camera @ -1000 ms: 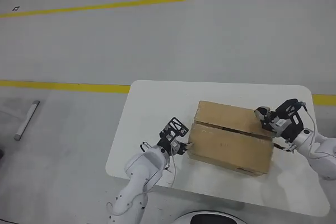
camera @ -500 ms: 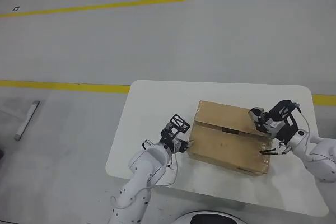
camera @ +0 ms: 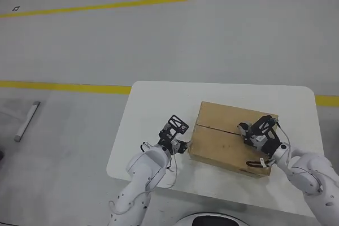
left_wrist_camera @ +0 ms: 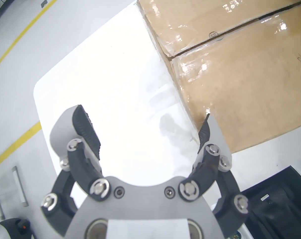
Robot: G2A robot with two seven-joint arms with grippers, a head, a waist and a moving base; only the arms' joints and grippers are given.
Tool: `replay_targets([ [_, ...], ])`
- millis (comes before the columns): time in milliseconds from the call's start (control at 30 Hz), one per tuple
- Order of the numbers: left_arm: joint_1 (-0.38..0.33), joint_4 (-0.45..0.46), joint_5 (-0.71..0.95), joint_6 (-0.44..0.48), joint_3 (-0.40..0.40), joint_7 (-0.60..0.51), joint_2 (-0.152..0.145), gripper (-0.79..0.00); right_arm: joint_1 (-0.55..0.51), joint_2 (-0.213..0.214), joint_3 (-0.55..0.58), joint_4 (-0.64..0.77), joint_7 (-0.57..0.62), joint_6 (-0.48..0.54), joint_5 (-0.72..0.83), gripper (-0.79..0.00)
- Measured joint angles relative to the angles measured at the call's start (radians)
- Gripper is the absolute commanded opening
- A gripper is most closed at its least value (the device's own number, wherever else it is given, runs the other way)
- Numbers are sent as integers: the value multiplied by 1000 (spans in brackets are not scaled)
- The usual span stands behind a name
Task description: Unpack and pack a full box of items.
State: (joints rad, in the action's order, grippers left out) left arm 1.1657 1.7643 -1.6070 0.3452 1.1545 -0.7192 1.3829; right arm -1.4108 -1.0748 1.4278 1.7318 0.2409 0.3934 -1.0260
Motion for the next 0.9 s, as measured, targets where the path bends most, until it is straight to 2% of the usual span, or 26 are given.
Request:
replay_targets([
  [200,70,77,-22,38,60,-10,-17,0,3,-1,-3,-1,1,-3,-2,-785],
  [400,128,45,-51,38,93,-4,-28,0,9,-3,-13,-4,2,-3,-5,-785],
  [633,109,-15,-50,11,46,20,-24,-18,13,-4,-12,-2,1,0,-6,-785],
  [733,92,-31,-88,-6,30,14,-23,0,10,-3,-6,0,0,0,-4,-785],
  [900,79,-44,-133,-30,34,3,-25,0,1,-3,3,3,-3,-1,-4,-785],
])
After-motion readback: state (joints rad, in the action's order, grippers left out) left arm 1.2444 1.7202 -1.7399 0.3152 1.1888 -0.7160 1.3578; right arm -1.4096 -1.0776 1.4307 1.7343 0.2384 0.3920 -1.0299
